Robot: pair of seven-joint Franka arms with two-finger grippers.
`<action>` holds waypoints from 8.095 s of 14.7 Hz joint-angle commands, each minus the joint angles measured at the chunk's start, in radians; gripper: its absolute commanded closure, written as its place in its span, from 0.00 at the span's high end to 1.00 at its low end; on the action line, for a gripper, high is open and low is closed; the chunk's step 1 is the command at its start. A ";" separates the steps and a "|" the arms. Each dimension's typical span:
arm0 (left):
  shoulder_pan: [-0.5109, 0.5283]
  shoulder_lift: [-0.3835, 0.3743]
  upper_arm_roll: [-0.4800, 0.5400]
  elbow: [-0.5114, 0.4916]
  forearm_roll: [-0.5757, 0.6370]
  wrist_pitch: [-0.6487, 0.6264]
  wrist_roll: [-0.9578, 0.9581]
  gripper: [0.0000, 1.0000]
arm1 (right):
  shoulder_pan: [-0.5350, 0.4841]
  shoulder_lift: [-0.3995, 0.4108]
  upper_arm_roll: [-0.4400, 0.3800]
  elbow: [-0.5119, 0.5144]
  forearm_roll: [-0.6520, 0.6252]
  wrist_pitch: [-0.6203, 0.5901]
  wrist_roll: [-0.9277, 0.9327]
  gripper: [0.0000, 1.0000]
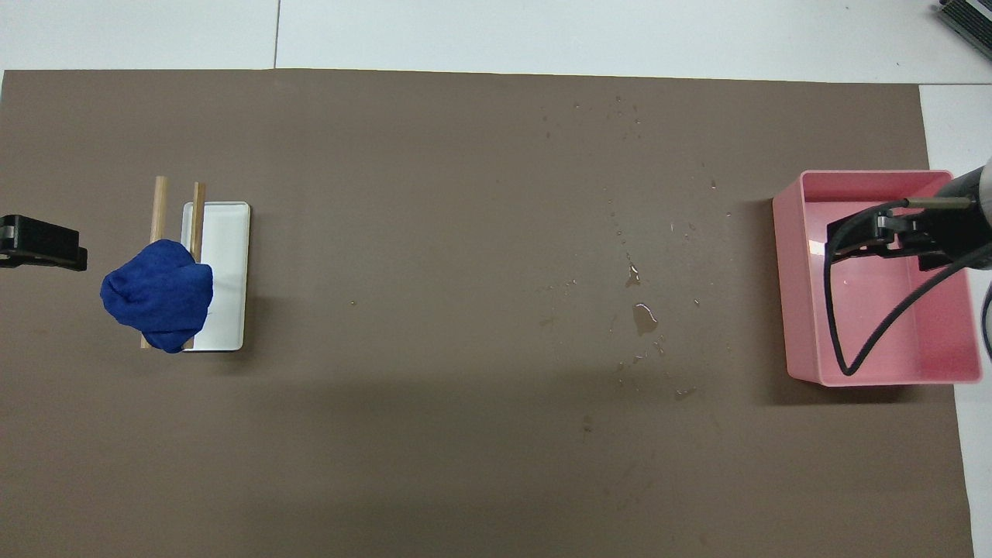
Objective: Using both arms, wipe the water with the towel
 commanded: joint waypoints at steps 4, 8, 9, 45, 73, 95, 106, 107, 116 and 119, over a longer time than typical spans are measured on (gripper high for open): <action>-0.016 -0.020 0.010 -0.021 -0.010 0.003 0.000 1.00 | -0.008 -0.008 0.003 -0.013 -0.011 -0.015 0.006 1.00; -0.016 -0.023 0.012 -0.037 -0.008 0.027 -0.006 1.00 | -0.008 -0.011 0.003 -0.019 -0.011 -0.012 0.011 1.00; -0.015 -0.030 0.010 -0.048 -0.010 0.038 -0.006 1.00 | -0.008 -0.011 0.003 -0.021 -0.011 -0.011 0.011 1.00; 0.078 -0.033 0.016 -0.559 -0.005 0.566 0.051 0.00 | -0.009 -0.031 0.001 -0.059 -0.009 -0.003 0.009 1.00; -0.450 -0.010 -0.080 -0.231 -0.468 0.678 -1.352 0.00 | 0.241 -0.010 0.012 -0.084 0.382 0.216 1.201 1.00; -0.536 0.017 -0.080 -0.232 -0.467 0.951 -1.767 0.00 | 0.273 0.018 0.016 -0.089 0.537 0.508 1.405 0.97; -0.538 0.017 -0.080 -0.234 -0.467 0.957 -1.770 0.00 | 0.294 0.008 0.016 -0.137 0.528 0.590 1.404 0.84; -0.536 0.017 -0.080 -0.234 -0.467 0.959 -1.771 0.00 | 0.299 0.011 0.016 -0.137 0.525 0.604 1.404 0.74; -0.538 0.020 -0.080 -0.235 -0.467 0.992 -1.801 0.00 | 0.299 0.008 0.016 -0.144 0.521 0.603 1.399 0.24; -0.548 0.019 -0.080 -0.241 -0.467 0.992 -1.801 0.00 | 0.297 0.008 0.016 -0.144 0.521 0.605 1.387 0.00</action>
